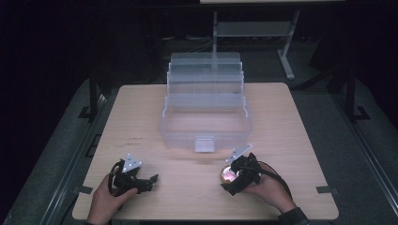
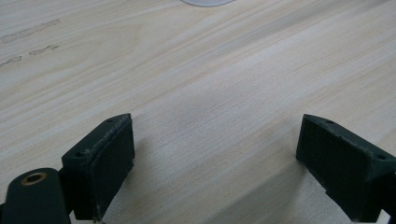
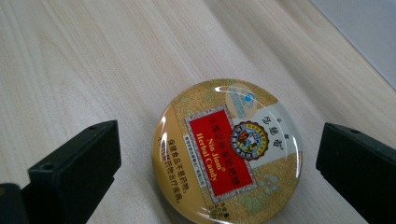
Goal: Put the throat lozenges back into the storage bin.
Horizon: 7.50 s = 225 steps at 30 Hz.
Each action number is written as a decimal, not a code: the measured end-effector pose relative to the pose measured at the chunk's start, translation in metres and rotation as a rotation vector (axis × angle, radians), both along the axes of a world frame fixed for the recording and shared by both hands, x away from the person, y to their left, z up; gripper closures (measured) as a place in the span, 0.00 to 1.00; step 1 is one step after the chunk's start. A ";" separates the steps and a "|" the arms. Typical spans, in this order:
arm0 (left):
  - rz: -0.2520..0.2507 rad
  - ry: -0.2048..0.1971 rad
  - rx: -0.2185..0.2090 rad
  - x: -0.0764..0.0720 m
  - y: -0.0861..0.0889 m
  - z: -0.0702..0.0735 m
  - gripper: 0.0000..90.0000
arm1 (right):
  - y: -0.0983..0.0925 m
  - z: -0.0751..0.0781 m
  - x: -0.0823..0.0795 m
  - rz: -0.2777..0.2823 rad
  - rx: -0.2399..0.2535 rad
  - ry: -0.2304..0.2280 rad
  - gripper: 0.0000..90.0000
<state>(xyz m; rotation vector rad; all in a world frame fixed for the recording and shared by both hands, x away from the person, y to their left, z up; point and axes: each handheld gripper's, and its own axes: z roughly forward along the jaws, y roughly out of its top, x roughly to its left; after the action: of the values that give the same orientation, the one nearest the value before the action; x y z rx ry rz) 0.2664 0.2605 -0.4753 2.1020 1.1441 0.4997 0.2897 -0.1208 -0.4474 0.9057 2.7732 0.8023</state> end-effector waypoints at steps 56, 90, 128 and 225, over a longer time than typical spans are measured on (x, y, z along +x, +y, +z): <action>0.000 0.000 0.000 0.000 0.000 0.000 0.12 | -0.001 0.001 -0.002 -0.024 -0.052 0.008 0.22; 0.000 0.000 0.000 0.000 0.000 0.000 0.12 | -0.030 0.022 -0.001 -0.084 -0.041 -0.017 0.22; 0.002 -0.001 -0.003 0.000 0.000 0.000 0.12 | -0.067 0.041 0.008 -0.174 -0.020 -0.038 0.22; 0.001 0.002 0.000 0.000 0.000 0.000 0.12 | -0.032 0.121 0.112 -0.177 0.003 -0.089 0.22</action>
<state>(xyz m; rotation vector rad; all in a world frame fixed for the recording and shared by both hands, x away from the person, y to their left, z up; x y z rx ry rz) 0.2664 0.2605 -0.4751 2.1025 1.1459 0.4977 0.4015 -0.1532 -0.3265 1.0697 2.5732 0.7976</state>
